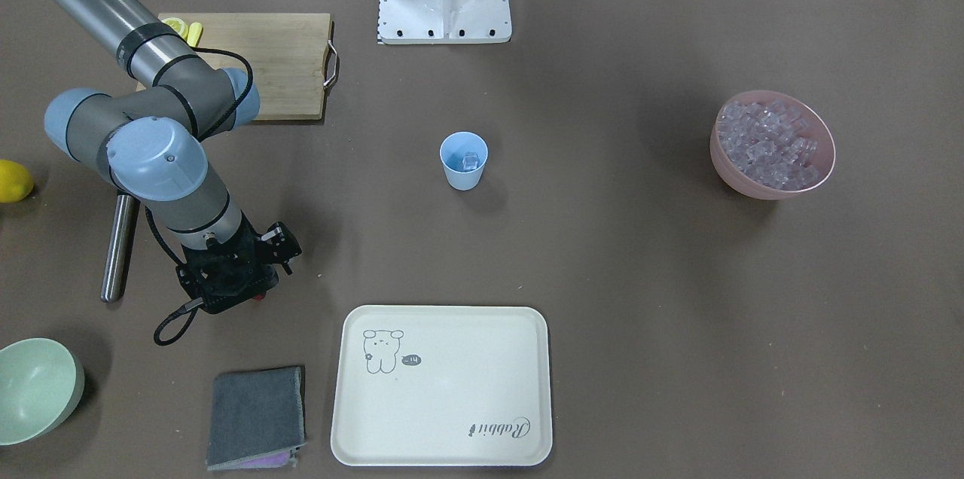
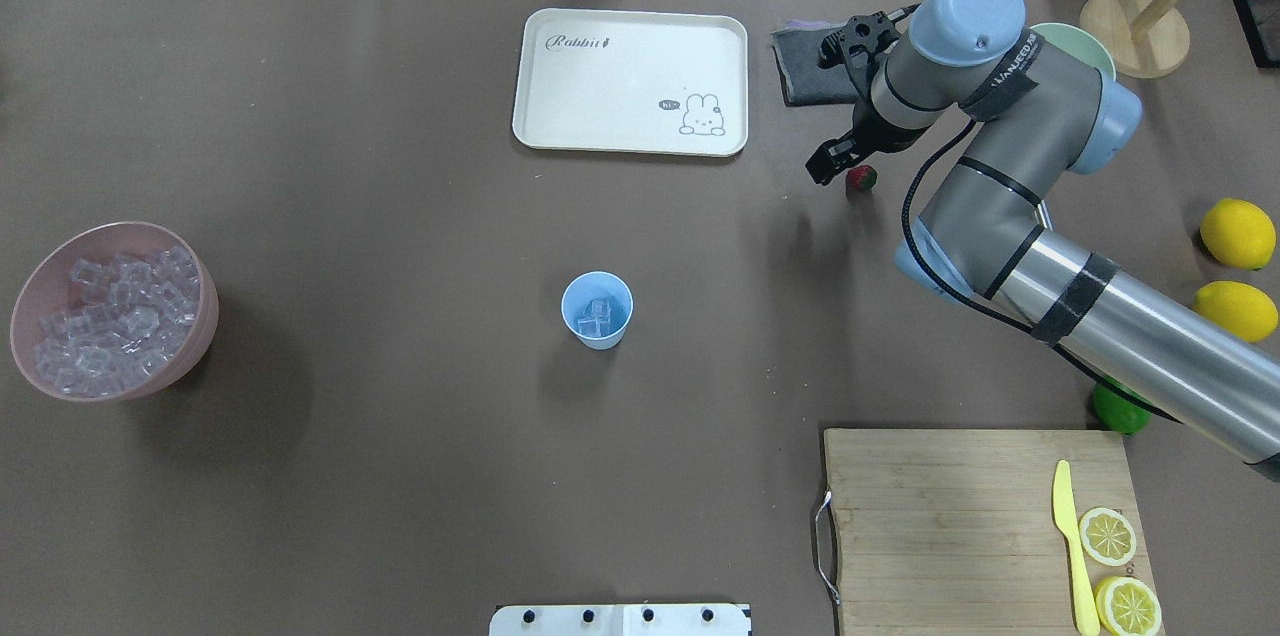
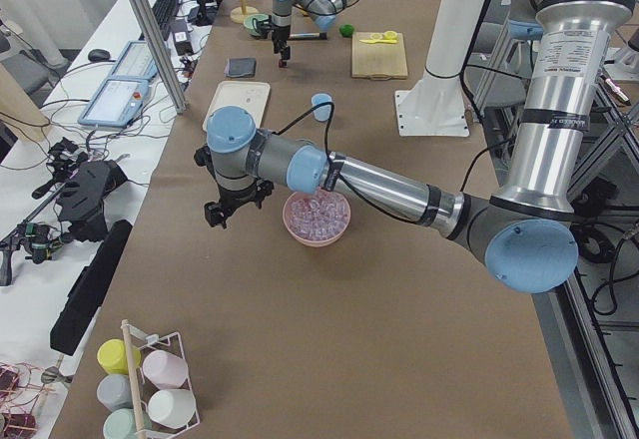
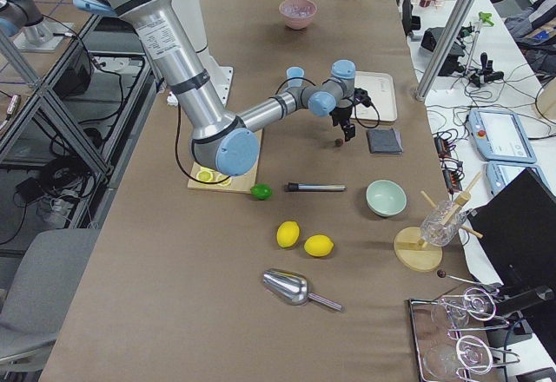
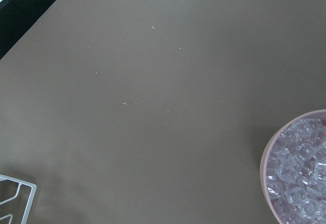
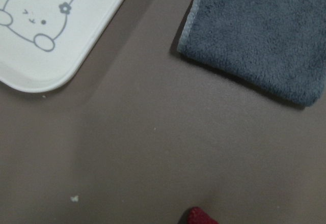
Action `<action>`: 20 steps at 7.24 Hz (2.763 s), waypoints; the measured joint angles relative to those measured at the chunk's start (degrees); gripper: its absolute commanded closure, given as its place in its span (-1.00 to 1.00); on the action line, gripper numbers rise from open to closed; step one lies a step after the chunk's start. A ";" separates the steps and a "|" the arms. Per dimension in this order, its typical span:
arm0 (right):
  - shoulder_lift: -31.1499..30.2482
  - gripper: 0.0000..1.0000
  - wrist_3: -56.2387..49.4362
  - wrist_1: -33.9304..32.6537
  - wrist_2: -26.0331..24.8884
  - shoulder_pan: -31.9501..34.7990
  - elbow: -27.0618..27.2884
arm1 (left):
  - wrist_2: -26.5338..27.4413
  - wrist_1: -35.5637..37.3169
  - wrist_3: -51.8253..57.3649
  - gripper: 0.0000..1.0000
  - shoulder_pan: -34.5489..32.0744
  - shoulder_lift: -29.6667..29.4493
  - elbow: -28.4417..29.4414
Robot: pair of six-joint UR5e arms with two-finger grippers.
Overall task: Mash ice and strawberries in cup
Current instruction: 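Lower the right gripper and close it on the strawberry, then carry the strawberry with the right gripper over the light-blue cup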
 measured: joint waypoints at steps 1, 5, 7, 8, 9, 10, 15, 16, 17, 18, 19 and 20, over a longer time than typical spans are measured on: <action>-0.03 -0.86 -0.23 0.02 -0.31 -0.22 -0.59 | 0.02 -0.01 0.00 -0.94 -0.04 0.04 0.00; -0.10 -0.44 -2.49 0.09 -1.11 -0.34 -2.35 | 0.08 0.08 -0.01 -0.94 -0.13 0.18 -0.74; 0.01 0.54 -2.62 0.14 -1.10 -0.40 -2.49 | 0.09 0.08 -0.01 -0.94 -0.16 0.51 -1.18; 0.04 1.00 -2.70 0.15 -1.10 -0.45 -2.42 | 0.09 0.08 -0.01 -0.94 -0.16 0.60 -1.28; 0.06 1.00 -2.71 0.18 -1.10 -0.54 -2.30 | 0.11 0.02 0.00 -0.94 -0.19 0.74 -1.32; -0.01 1.00 -2.54 0.33 -1.19 -0.73 -2.06 | 0.14 -0.43 0.00 -0.94 -0.20 0.99 -1.28; -0.66 1.00 -1.96 0.32 -0.74 3.34 7.09 | 0.10 -1.65 -0.07 -0.94 -0.50 1.59 -1.35; -0.63 1.00 -1.21 0.15 -0.20 3.93 9.90 | 0.07 -1.65 -0.06 -0.94 -0.97 1.87 -1.60; -0.52 1.00 0.07 0.18 0.45 4.19 12.27 | 0.07 -1.57 -0.21 -0.94 -1.24 2.00 -1.84; -0.38 1.00 0.95 0.29 0.83 4.09 14.63 | 0.06 -1.59 -0.43 -0.94 -1.34 2.28 -1.88; -0.28 1.00 1.73 0.34 1.29 3.73 16.83 | 0.02 -1.69 -0.50 -0.94 -1.36 2.72 -1.72; 0.03 1.00 2.81 0.41 2.75 3.31 18.42 | 0.01 -1.72 -0.52 -0.94 -1.39 3.02 -1.58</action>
